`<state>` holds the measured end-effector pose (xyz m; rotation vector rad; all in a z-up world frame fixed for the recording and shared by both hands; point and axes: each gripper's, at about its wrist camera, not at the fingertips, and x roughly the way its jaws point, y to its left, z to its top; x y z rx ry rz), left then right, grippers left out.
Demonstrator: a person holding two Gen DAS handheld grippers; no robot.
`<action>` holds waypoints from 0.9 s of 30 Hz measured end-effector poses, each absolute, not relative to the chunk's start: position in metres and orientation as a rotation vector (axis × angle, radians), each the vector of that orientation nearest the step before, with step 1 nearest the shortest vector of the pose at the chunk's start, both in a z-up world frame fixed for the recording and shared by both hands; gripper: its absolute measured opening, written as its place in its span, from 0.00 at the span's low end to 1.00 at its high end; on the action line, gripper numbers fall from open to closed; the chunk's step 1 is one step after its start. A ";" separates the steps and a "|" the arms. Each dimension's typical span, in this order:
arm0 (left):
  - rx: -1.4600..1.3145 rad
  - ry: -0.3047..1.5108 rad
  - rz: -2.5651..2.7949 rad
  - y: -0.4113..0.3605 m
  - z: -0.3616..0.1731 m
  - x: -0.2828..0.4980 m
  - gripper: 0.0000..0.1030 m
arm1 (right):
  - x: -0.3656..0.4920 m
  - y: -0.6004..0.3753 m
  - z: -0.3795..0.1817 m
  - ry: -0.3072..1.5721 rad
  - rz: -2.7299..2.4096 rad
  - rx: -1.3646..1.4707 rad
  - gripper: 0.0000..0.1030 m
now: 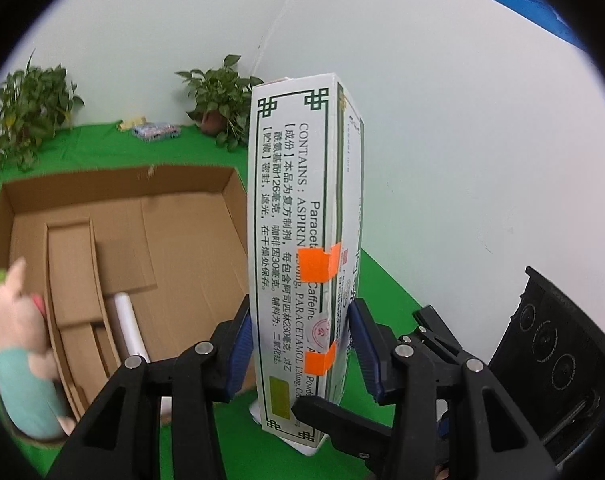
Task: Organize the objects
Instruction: 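Lift the medicine box with the right gripper and carry it over the box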
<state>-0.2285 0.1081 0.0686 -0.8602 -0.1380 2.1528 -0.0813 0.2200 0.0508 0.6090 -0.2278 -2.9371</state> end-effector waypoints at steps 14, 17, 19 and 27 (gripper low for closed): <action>-1.126 -0.175 2.108 0.117 0.041 -0.328 0.43 | -0.226 0.262 0.060 -0.366 -2.811 0.877 0.57; -1.236 -0.190 2.074 0.119 0.002 -0.341 0.43 | -0.233 0.266 0.032 -0.415 -2.770 0.964 0.56; -1.301 -0.207 2.053 0.119 -0.020 -0.347 0.43 | -0.240 0.268 0.009 -0.449 -2.733 1.034 0.56; -1.476 -0.171 2.001 0.130 -0.085 -0.352 0.43 | -0.264 0.271 -0.064 -0.542 -2.607 1.279 0.56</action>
